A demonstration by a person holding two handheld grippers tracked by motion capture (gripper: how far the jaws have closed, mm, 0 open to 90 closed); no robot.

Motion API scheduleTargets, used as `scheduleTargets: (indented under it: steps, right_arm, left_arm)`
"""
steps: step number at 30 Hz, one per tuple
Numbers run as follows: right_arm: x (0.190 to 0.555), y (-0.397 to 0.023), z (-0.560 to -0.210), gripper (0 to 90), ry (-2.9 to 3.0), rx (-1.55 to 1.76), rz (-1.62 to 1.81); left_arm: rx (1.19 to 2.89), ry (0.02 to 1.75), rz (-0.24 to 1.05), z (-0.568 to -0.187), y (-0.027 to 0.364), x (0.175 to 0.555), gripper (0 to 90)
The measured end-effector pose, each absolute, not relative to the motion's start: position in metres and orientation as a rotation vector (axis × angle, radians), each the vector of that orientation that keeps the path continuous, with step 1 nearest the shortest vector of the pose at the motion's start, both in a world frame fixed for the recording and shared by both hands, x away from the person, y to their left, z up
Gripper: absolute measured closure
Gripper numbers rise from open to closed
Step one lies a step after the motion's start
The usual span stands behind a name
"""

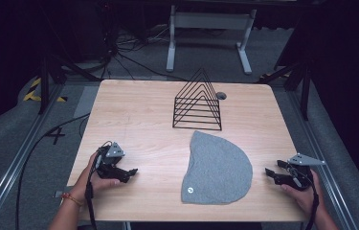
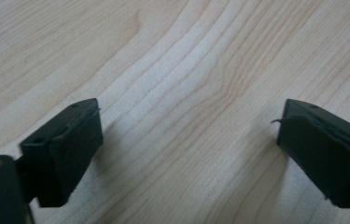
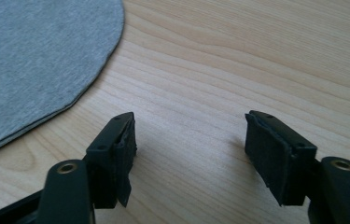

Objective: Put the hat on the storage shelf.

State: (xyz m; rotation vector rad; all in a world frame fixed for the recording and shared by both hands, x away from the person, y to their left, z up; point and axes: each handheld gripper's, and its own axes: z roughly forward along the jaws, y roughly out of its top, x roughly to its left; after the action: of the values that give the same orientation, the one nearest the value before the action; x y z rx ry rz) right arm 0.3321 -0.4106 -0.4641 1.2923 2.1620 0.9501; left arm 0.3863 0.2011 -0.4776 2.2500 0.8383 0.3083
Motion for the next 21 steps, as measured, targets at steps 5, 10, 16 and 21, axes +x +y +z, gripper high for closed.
scheduleTargets:
  steps: [5, 10, 16, 21]
  right_arm:
    - [0.325, -0.411, -0.454, 41.1, 2.126, 1.279, 1.021]
    - [0.315, -0.389, -0.434, 50.4, 2.175, 1.152, 1.141]
    - [0.310, -0.347, -0.428, 56.3, 2.307, 0.989, 1.188]
    - [0.303, -0.309, -0.433, 56.8, 2.426, 0.888, 1.203]
  left_arm:
    - [2.242, 0.824, 0.315, -0.475, 0.197, 0.392, 24.1]
    - [2.243, 0.733, 0.315, -0.463, 0.174, 0.402, 30.3]
    - [2.267, 0.641, 0.271, -0.458, 0.142, 0.411, 33.9]
    - [2.266, 0.550, 0.253, -0.448, 0.099, 0.423, 34.6]
